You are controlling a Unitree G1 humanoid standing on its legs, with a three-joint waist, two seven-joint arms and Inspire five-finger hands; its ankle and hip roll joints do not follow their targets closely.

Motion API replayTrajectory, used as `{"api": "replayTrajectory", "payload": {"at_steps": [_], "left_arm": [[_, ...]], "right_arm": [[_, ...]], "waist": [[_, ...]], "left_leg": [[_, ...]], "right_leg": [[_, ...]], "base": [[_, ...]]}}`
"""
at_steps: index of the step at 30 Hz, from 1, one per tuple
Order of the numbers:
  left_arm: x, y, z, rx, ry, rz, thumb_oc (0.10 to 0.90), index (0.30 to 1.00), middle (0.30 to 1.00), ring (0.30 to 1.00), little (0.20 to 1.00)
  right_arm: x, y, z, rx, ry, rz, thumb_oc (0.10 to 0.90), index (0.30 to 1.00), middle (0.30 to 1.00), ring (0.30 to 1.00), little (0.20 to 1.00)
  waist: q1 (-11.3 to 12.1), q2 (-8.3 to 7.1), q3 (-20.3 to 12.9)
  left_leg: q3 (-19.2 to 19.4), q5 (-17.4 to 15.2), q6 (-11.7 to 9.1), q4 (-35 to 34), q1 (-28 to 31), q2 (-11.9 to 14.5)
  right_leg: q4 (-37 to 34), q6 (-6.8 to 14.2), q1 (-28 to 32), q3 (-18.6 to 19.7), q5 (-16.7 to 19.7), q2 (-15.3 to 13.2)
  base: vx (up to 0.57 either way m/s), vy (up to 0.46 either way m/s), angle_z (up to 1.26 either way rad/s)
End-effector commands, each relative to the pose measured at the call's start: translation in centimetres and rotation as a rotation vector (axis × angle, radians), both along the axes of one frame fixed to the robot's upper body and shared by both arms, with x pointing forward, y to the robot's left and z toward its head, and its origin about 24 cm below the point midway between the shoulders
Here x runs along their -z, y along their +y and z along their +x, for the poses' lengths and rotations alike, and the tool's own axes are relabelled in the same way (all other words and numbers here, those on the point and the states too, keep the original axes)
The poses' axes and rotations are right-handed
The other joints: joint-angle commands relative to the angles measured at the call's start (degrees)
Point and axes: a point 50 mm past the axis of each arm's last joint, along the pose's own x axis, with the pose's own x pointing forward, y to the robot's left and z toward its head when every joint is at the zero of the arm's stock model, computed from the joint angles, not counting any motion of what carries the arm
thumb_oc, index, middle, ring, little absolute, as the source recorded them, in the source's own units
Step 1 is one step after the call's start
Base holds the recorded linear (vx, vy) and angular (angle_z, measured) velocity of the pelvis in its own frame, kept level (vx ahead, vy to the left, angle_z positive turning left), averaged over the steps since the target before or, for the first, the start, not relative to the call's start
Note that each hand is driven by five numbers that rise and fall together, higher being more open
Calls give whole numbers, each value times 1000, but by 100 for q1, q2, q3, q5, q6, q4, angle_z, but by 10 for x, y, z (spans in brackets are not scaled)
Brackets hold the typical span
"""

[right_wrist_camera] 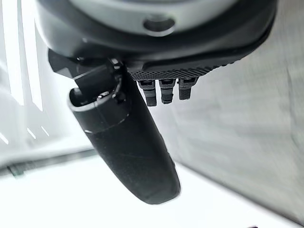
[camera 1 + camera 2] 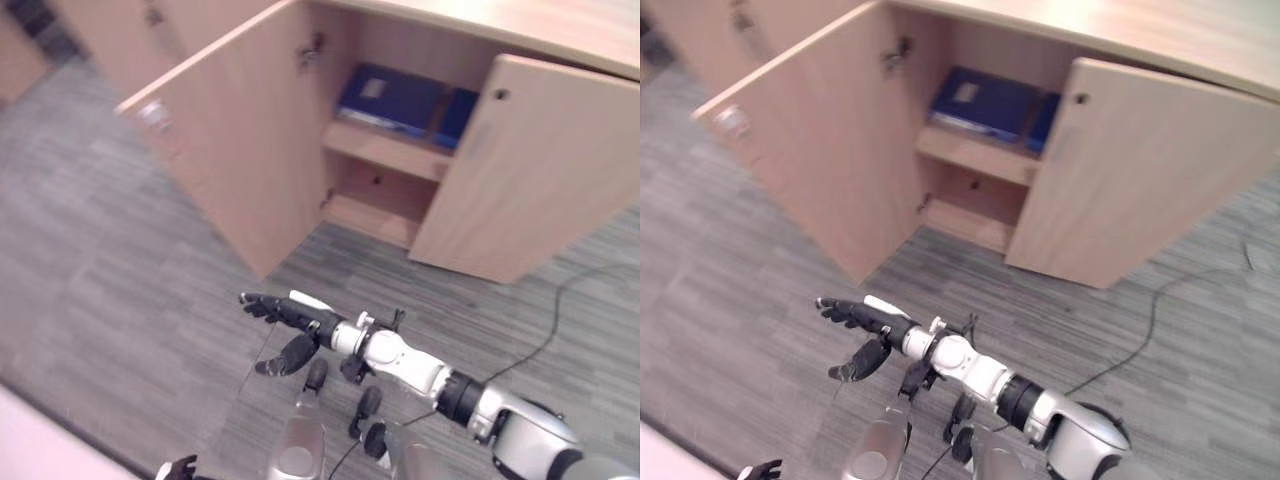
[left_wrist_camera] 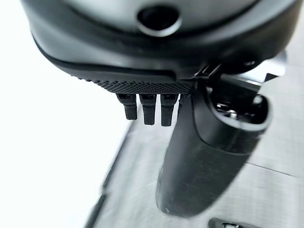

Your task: Put the empty folder in the office cabinet

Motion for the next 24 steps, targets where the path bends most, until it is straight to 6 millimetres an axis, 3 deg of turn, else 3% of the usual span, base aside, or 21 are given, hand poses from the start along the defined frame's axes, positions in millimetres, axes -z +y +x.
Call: {"api": "replayTrajectory", "payload": {"at_steps": [1,11,14,17,18,21,22,24], "left_arm": [[3,-7,-6,-32,-20,-20,800,900,900,900,900],[5,-19,9,-48,-59,-72,800,900,900,900,900],[6,-22,10,-73,-71,-105,800,900,900,900,900],[7,-29,12,-80,-92,-139,800,900,900,900,900],[7,-29,12,-80,-91,-139,800,900,900,900,900],[7,-36,18,-88,-124,-169,800,900,900,900,900],[7,-36,18,-87,-123,-169,800,900,900,900,900],[5,-43,30,-132,-194,-217,800,900,900,900,900]], "right_arm": [[-30,8,-3,-4,-90,178,800,900,900,900,900],[-21,-3,3,68,-89,148,800,900,900,900,900],[-2,-19,5,144,-55,87,800,900,900,900,900],[30,-44,7,260,-5,-42,800,900,900,900,900],[30,-44,7,261,-5,-42,800,900,900,900,900],[63,-73,4,409,96,-134,800,900,900,900,900],[63,-73,4,409,96,-134,800,900,900,900,900],[105,-121,-10,616,227,-291,800,900,900,900,900]], "waist": [[-227,-53,-529],[-232,-61,-638],[-266,-64,-692],[-317,-37,-738],[-317,-37,-741],[-360,2,-770],[-361,2,-774],[-422,35,-810]], "left_leg": [[-201,1086,326,-820,-165,-21],[-320,1114,260,-818,-92,6],[-295,1090,274,-799,-61,12],[-304,1068,291,-798,-38,6],[-306,1068,291,-797,-39,6],[-328,1057,304,-800,-36,-6],[-332,1058,304,-799,-39,-7],[-366,1040,303,-821,-31,-28]], "right_leg": [[-922,472,1347,-387,98,83],[-872,400,1531,-477,-29,131],[-850,390,1582,-457,-65,128],[-814,391,1616,-474,-90,106],[-813,391,1616,-476,-92,106],[-795,398,1627,-531,-105,81],[-794,399,1625,-535,-106,81],[-801,408,1655,-609,-134,56]], "base": [[14,-18,5],[18,-23,-20],[33,-26,-14],[33,-10,-2],[25,-8,11],[29,-2,9],[31,3,15],[52,-3,10]]}}
